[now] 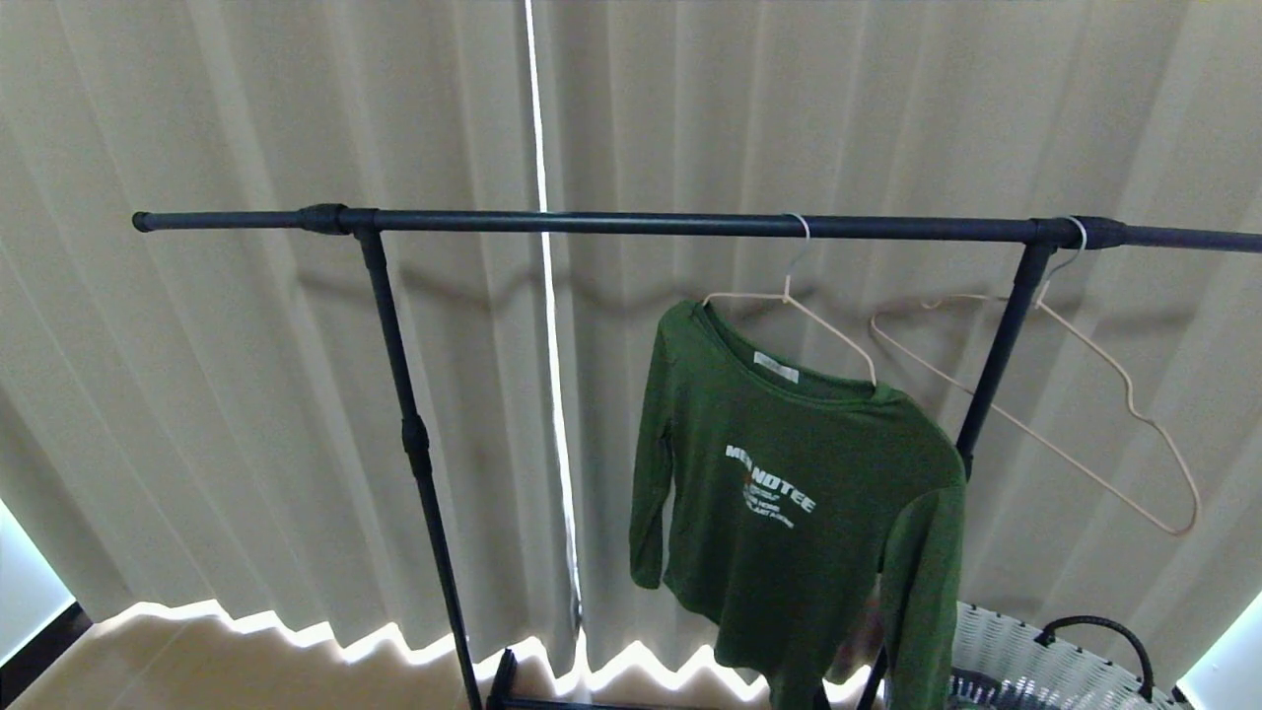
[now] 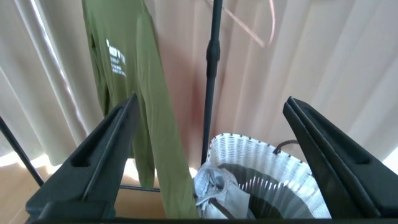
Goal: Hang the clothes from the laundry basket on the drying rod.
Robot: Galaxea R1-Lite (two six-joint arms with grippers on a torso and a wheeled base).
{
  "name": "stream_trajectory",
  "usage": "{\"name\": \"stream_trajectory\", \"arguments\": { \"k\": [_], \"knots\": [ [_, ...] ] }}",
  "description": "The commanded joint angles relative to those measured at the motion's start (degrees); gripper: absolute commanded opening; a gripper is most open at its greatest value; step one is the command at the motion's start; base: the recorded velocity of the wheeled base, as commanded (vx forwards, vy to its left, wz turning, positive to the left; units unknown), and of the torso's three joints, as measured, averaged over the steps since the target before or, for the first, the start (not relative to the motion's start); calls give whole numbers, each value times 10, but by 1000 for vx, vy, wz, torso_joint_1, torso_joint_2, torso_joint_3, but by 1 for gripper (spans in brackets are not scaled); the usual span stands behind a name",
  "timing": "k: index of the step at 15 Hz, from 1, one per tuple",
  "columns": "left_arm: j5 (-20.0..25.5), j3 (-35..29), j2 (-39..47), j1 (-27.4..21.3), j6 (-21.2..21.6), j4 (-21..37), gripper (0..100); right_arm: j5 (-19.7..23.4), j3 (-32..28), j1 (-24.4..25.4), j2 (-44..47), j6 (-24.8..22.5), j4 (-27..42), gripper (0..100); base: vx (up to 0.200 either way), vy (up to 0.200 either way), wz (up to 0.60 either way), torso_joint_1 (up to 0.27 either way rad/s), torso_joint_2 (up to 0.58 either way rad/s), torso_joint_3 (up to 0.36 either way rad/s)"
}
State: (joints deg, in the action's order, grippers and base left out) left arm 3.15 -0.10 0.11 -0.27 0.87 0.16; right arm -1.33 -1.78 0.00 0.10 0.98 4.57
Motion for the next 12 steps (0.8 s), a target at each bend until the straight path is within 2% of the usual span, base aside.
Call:
{"name": "stream_trajectory", "arguments": {
  "k": [1,7,12],
  "knots": [
    [0,0,0,0,0,0,100,0,0,0,-1,0,0,100,0,0,0,-203,466,266],
    [0,0,0,0,0,0,100,0,0,0,-1,1,0,100,0,0,0,-207,490,281],
    [0,0,0,0,0,0,100,0,0,0,-1,1,0,100,0,0,0,-51,124,72]
  ]
}}
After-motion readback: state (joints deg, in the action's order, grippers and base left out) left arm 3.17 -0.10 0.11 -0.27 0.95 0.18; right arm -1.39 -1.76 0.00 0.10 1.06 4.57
